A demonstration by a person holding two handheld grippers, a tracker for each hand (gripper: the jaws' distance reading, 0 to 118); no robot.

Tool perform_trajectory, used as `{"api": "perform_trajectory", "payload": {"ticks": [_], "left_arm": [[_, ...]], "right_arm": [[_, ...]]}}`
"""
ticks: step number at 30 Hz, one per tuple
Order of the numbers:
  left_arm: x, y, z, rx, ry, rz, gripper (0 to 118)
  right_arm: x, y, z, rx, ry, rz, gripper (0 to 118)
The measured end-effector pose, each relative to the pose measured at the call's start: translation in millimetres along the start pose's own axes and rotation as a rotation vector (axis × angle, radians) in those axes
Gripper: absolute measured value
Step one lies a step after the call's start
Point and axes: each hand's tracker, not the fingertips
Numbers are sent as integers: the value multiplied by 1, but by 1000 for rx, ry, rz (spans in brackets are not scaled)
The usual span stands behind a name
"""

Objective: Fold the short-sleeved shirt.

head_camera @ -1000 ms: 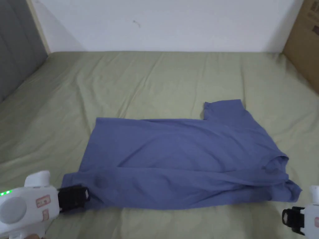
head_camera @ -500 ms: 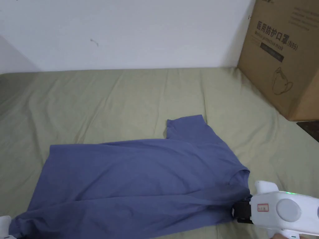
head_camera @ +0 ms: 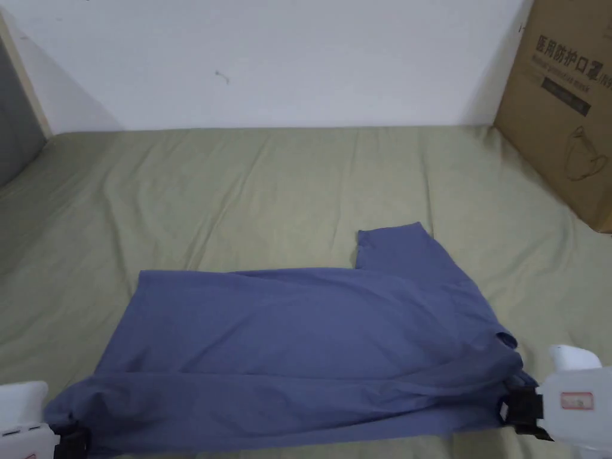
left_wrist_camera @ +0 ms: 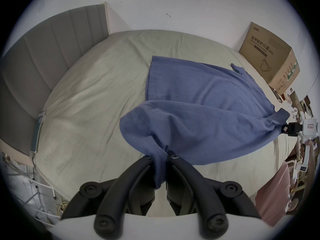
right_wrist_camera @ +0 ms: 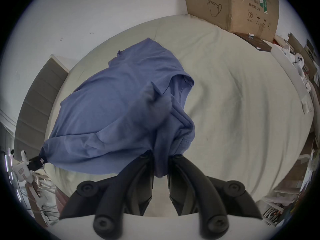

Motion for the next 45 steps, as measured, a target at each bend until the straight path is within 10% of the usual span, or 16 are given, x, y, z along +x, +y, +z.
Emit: {"api": "perform_trajectory", "payload": {"ticks": [7,10,11,15,18,19,24,34,35,38,43,45], "left_arm": [[-17,-62,26,-43,-9,8,11],[-29,-71,7,-72,18,83,79],[-30,-72,7,-56,20,106,91],[-27,-50,23,50,-74,162,85],[-11,-20,30,101,-65,109,18],[-7,-13,28,115,-48,76,3],[13,12,-10,75,-85,60,0],[26,53,-38,58,-40,47,0],[27,58,-41,61,-36,39,0],[32,69,-52,56,-30,31,0],[32,74,-72,15,-35,33,0],[30,74,-80,-3,-35,32,0]], "right_arm": [[10,-76,24,-61,-38,28,18],[7,-93,18,-101,-104,81,88],[4,-95,18,-104,-139,102,94],[-11,-76,45,2,-101,133,76],[-29,-45,66,133,-53,132,8],[-33,-32,66,173,-56,135,4],[-41,2,30,136,43,67,0],[-35,85,-35,130,29,57,0],[-34,102,-44,140,19,60,10],[-24,156,-85,39,-59,105,99],[-9,197,-131,-27,-109,97,100],[-2,198,-151,-89,-134,108,75]]}}
